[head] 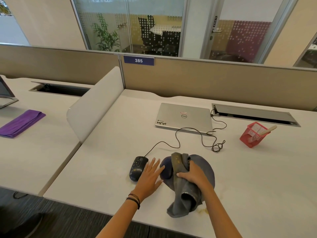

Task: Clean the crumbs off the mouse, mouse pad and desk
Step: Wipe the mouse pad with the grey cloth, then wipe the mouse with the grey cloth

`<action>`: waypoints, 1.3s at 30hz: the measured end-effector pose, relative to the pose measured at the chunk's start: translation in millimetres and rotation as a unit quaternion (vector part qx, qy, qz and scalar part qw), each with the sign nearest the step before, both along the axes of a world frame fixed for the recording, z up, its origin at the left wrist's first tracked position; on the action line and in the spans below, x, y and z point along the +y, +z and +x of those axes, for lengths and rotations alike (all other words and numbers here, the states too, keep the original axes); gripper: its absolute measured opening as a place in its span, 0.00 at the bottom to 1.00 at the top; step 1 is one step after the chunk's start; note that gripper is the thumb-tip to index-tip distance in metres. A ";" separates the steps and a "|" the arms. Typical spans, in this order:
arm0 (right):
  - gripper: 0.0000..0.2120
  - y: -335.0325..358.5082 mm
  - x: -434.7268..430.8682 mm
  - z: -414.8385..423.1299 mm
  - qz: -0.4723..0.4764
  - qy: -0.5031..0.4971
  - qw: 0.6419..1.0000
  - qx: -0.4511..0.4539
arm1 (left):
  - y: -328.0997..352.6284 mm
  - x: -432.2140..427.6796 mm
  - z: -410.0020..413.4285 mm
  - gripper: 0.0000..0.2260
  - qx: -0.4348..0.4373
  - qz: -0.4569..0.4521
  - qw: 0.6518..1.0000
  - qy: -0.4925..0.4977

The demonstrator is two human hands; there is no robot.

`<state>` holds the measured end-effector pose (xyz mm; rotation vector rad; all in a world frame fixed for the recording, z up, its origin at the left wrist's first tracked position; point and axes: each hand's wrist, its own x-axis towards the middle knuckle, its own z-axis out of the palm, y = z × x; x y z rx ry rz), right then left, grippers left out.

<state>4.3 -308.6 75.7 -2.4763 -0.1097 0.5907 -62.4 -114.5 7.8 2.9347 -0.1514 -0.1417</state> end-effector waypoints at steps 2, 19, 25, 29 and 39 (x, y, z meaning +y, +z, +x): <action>0.34 6.2 2.2 3.4 0.064 -0.011 0.998 0.016 | 0.5 12.6 -9.1 0.26 -0.031 -0.042 0.998 0.027; 0.32 35.9 79.9 23.9 0.090 0.104 0.990 -0.007 | -5.1 62.5 -62.2 0.52 -0.102 -0.226 0.933 0.260; 0.24 42.0 101.9 33.3 0.006 0.171 0.982 -0.082 | -13.8 62.0 -59.2 0.27 -0.103 -0.209 0.933 0.274; 0.24 42.8 122.0 39.6 -0.029 0.213 0.972 -0.099 | -18.2 59.6 -59.6 0.28 -0.108 -0.183 0.940 0.266; 0.25 29.7 179.3 40.1 -0.091 0.295 0.918 -0.248 | -23.1 63.9 -58.0 0.27 -0.118 -0.177 0.939 0.268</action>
